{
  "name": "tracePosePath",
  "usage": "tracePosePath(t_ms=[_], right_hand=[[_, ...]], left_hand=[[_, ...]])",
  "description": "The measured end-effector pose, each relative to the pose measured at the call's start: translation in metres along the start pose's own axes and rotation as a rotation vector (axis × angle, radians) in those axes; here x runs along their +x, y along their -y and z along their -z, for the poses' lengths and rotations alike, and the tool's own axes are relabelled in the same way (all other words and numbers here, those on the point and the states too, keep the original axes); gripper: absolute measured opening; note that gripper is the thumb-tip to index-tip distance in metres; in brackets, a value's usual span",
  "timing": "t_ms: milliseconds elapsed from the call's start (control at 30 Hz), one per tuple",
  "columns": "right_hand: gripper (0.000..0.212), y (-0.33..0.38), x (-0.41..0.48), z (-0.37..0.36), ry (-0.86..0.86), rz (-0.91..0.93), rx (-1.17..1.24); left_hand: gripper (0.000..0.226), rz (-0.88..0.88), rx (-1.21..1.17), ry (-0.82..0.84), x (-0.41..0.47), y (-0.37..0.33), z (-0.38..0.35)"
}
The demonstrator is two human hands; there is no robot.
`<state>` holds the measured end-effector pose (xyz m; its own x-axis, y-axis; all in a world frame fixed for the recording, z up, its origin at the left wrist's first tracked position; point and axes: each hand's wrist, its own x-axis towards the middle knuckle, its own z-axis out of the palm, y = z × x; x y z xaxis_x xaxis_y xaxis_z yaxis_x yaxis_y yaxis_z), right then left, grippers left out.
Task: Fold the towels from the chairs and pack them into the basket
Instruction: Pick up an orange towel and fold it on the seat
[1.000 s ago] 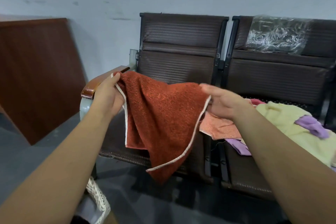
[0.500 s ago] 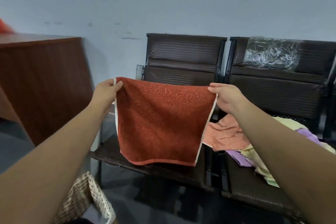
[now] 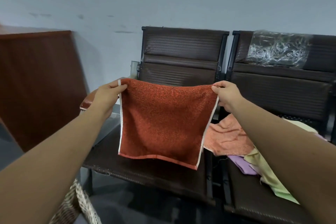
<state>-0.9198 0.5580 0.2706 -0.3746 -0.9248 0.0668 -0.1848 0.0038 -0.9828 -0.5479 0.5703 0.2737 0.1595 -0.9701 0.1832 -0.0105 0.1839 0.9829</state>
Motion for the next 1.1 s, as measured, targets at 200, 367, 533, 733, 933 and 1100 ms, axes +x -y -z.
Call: tracePosePath(t_ms=[200, 367, 533, 733, 933, 1100], right_hand=[[0.018, -0.027, 0.067, -0.023, 0.037, 0.045, -0.265], [0.018, -0.005, 0.113, -0.042, -0.049, 0.233, -0.484], [0.019, 0.019, 0.146, -0.037, -0.14, 0.267, -0.19], [0.023, 0.003, 0.094, -0.025, -0.169, 0.203, -0.037], [0.016, -0.096, 0.001, -0.011, -0.04, 0.08, -0.247], [0.021, -0.153, -0.056, -0.004, 0.074, -0.053, -0.337]], left_hand=[[0.022, -0.031, 0.098, -0.06, 0.059, 0.04, -0.019], [0.009, -0.055, 0.042, -0.122, 0.105, 0.032, -0.032], [0.02, -0.088, -0.058, -0.184, 0.114, 0.003, -0.043], [0.013, -0.123, 0.074, -0.144, 0.079, 0.012, -0.022], [0.016, 0.052, 0.372, -0.048, -0.014, 0.092, 0.016], [0.015, 0.333, 0.504, 0.119, -0.064, 0.128, 0.042]])
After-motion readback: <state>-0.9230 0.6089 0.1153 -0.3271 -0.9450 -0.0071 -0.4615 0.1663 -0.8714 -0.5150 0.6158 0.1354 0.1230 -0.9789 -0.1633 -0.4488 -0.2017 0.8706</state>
